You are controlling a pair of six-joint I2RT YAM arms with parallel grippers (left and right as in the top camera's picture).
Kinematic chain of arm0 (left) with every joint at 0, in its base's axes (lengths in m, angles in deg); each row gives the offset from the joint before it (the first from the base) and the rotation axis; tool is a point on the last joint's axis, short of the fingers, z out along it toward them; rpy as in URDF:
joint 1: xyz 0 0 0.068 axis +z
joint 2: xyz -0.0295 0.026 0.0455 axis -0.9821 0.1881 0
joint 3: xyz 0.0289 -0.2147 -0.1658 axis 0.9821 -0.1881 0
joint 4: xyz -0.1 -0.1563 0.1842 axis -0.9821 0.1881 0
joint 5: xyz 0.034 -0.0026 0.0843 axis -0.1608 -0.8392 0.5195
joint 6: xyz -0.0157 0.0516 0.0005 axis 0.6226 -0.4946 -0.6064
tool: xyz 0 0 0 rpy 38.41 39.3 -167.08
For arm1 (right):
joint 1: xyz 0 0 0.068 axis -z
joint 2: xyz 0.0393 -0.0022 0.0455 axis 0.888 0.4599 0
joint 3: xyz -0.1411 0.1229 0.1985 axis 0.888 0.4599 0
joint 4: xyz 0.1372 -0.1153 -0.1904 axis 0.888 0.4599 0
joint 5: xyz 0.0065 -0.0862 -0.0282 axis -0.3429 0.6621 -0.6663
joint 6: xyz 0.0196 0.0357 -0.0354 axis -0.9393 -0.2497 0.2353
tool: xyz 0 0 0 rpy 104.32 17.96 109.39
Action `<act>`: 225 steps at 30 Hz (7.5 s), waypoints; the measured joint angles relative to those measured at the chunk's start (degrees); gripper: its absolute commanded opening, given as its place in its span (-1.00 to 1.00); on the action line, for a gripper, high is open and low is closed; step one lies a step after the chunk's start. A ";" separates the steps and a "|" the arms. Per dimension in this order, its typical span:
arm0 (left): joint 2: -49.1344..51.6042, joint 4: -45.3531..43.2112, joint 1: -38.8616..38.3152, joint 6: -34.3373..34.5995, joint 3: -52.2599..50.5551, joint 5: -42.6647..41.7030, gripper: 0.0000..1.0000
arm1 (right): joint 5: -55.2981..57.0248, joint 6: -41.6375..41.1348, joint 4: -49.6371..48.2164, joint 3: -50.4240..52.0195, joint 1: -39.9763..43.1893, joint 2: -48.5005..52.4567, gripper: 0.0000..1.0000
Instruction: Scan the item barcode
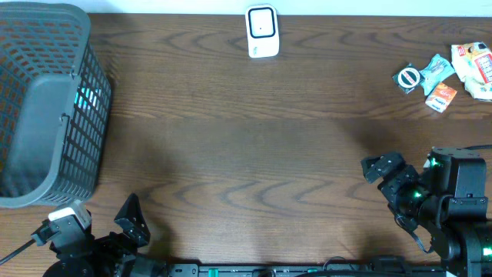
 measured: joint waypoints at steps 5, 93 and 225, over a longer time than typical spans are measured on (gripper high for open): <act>0.00 0.00 0.00 0.00 0.00 0.00 0.96 | -0.52 -1.88 0.00 0.00 0.00 0.00 0.99; 0.00 0.00 0.00 0.02 0.00 0.00 0.96 | -0.74 -2.71 0.02 0.00 0.00 0.00 0.99; 0.00 0.00 0.02 0.02 0.00 0.00 0.95 | 8.90 54.21 -70.58 63.93 1.88 -45.64 0.98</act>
